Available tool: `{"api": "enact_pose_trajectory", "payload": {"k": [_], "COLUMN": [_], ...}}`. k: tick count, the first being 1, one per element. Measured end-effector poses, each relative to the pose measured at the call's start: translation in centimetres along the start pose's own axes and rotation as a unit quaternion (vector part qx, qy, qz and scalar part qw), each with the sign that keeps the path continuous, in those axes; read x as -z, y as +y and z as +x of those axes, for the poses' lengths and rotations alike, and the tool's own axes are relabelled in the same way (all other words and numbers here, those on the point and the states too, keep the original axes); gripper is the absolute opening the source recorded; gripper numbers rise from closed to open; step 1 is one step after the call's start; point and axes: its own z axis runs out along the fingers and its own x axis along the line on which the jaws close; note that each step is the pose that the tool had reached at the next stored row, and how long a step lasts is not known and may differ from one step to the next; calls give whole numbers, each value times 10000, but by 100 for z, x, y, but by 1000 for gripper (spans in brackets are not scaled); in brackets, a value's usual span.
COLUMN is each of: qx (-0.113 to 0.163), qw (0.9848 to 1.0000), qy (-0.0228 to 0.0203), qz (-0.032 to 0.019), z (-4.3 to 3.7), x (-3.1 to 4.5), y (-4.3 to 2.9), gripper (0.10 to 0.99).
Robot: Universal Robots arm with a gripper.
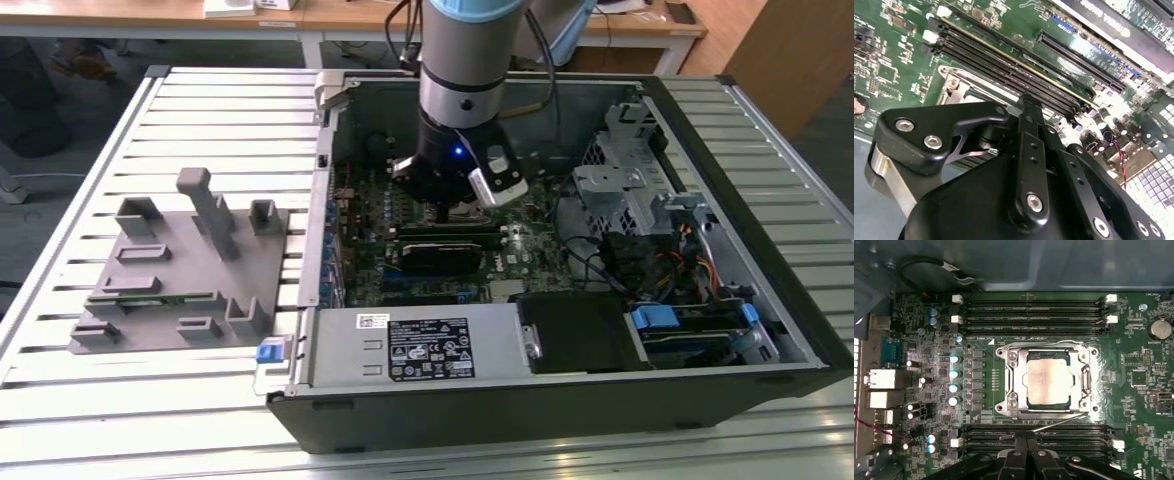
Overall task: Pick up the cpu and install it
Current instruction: 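Install the second cpu locking lever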
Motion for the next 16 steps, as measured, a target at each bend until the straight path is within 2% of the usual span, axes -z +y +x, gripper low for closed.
{"api": "enact_pose_trajectory", "payload": {"k": [7, 13, 16], "qx": [0, 1, 1], "qw": [10000, 10000, 10000], "qy": [2, 2, 2], "qz": [-70, -75, -75], "z": [13, 13, 14], "x": [-67, -76, -54], "y": [-7, -8, -6], "gripper": [106, 106, 106]}}
